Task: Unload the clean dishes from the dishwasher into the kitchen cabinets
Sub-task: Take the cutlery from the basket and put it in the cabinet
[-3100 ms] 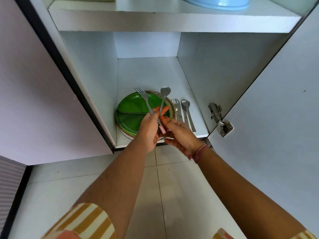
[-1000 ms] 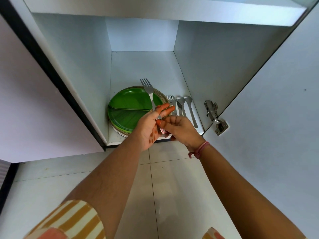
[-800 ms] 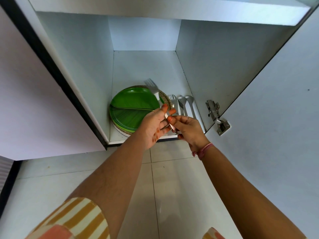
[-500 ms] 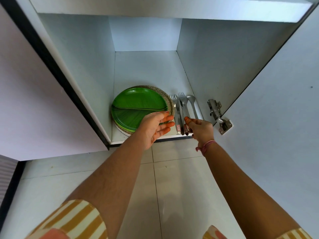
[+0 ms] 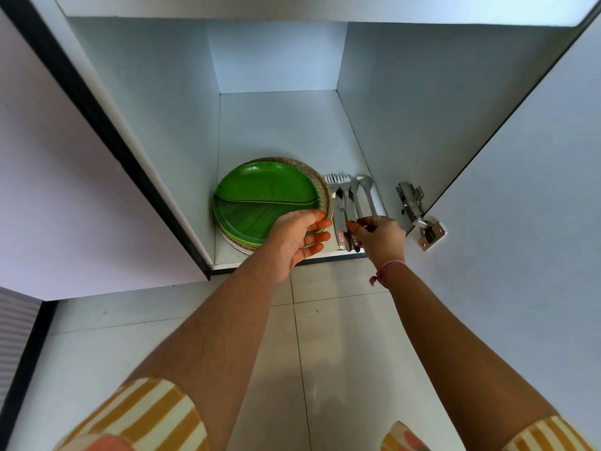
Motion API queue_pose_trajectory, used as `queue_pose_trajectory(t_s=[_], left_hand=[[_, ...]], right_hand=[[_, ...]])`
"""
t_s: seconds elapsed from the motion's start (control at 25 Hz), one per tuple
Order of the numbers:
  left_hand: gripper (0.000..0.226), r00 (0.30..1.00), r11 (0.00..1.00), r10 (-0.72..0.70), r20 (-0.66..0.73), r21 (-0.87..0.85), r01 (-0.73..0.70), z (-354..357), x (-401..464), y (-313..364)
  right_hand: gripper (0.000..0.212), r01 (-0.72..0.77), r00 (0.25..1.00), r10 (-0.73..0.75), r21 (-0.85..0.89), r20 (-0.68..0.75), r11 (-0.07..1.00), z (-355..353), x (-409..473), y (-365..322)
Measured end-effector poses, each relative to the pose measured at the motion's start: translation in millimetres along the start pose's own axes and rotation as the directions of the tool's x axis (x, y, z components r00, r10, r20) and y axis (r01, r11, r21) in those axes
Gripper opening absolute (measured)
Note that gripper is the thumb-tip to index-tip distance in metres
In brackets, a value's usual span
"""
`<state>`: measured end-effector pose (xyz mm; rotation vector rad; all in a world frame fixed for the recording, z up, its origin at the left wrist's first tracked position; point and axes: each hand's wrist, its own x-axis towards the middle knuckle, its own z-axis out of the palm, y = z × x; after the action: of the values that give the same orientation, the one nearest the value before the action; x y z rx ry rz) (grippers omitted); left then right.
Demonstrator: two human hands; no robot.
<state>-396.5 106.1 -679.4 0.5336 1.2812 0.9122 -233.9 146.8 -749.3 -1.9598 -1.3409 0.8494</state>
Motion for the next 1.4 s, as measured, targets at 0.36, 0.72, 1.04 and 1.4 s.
queue_pose_trajectory(t_s=[0.36, 0.72, 1.04, 1.4], left_hand=[[0.008, 1.0, 1.0, -0.004, 0.001, -0.016, 0.004, -3, -2, 1], [0.014, 1.0, 0.999, -0.014, 0.026, -0.046, 0.015, -5, -4, 2], [0.014, 0.997, 0.999, -0.019, 0.068, -0.034, 0.021, -7, -2, 2], [0.018, 0.997, 1.0, 0.0, 0.078, -0.01, 0.001, -4, -5, 2]], right_hand=[[0.037, 0.08, 0.996, -0.083, -0.133, -0.02, 0.988, 6, 0, 3], [0.029, 0.164, 0.982, -0.173, -0.111, -0.071, 0.98, -4, -6, 4], [0.026, 0.13, 0.991, -0.127, -0.107, 0.036, 0.986, -16, -53, 14], [0.027, 0.069, 0.996, -0.064, -0.097, 0.055, 0.993, -4, -47, 26]])
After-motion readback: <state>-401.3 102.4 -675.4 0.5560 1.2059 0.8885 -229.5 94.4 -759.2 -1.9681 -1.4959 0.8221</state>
